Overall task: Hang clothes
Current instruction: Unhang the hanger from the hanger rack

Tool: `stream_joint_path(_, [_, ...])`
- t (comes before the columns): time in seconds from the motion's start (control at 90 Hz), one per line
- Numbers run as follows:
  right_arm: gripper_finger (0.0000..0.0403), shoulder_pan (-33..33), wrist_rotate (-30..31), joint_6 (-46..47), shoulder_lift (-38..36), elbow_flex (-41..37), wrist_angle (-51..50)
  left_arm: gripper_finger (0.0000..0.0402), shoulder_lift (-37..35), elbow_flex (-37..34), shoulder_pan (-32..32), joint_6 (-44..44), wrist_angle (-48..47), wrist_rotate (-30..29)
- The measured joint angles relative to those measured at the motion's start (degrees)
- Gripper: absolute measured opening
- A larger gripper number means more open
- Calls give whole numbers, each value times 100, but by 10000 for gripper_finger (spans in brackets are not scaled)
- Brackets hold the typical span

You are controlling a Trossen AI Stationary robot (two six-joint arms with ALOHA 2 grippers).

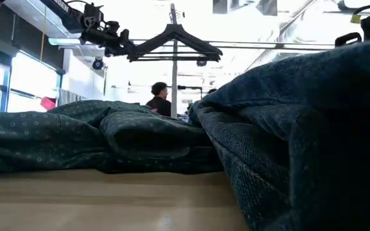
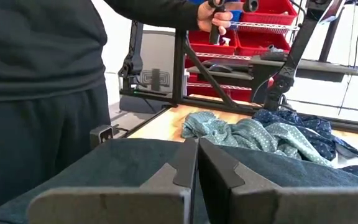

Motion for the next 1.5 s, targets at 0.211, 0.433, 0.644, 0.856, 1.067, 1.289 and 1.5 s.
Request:
stream_joint_path(0.211, [0,-1,-2,0,-1,0,0,204,0,0,-4,-178,11,993])
stream_joint_path(0.433, [0,-1,-1,-2,-1,0,-1,150,-5,0,-120,-821,493,1358])
stream_joint_path(0.644, [0,-2,-1,-2,0,0,-1,108,-9,0,-321,-1059,767,1190])
stream_joint_path(0.856, [0,-2,-1,0,0,0,0,41,-9,0,-452,-1056,747,923])
stream_joint_path(1.067, [0,-1,-2,-2,0,0,0,20,-7,-2,-485,-1370,922,1103])
stream_joint_path(1.289, [0,-2,-2,0,0,0,1,20,-167,-9,-485,-1597,1093,1162])
stream_joint_path(1.5, [0,-2,0,-1,0,0,1,20,-559,20,-503,-1352,1265,1408])
